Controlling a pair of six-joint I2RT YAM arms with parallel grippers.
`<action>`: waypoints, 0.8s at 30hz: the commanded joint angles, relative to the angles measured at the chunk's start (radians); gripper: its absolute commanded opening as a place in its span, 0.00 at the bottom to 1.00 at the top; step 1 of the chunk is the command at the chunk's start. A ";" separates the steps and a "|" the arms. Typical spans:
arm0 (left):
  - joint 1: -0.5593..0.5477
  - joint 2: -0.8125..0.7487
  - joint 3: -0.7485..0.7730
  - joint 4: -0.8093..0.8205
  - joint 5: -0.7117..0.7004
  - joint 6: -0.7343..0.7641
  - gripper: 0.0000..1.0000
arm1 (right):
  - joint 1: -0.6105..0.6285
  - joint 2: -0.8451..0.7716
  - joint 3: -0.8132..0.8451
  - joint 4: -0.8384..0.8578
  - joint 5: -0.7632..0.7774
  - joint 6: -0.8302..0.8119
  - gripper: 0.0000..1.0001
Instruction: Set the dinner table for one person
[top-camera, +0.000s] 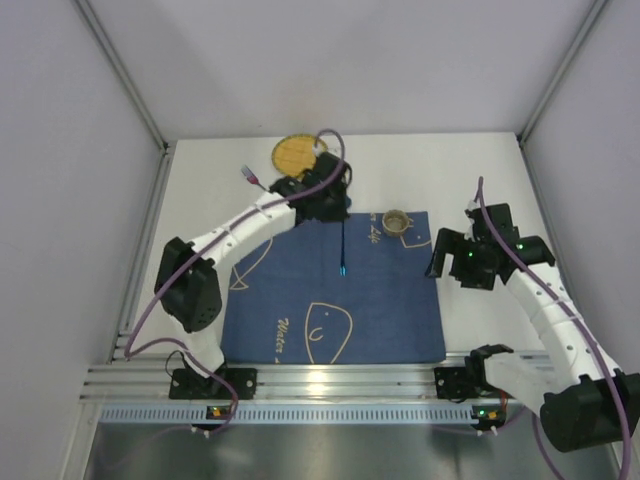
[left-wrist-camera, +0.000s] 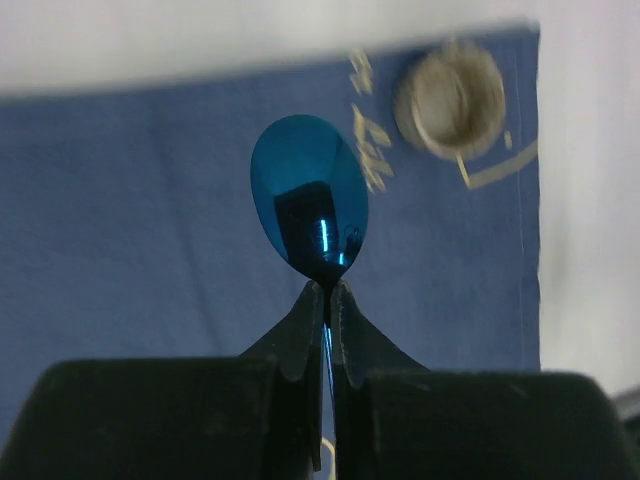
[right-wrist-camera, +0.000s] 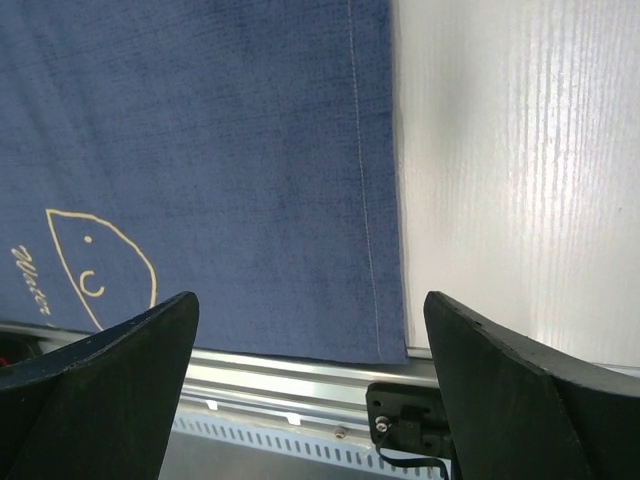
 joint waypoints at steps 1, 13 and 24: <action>-0.125 -0.033 -0.136 0.076 0.043 -0.206 0.00 | -0.017 -0.054 0.039 0.002 -0.054 0.001 0.95; -0.363 0.185 -0.106 0.214 0.011 -0.435 0.00 | 0.040 -0.143 0.070 -0.103 -0.098 0.017 0.95; -0.411 0.305 -0.024 0.194 -0.015 -0.446 0.03 | 0.125 -0.164 0.086 -0.132 -0.035 -0.009 0.95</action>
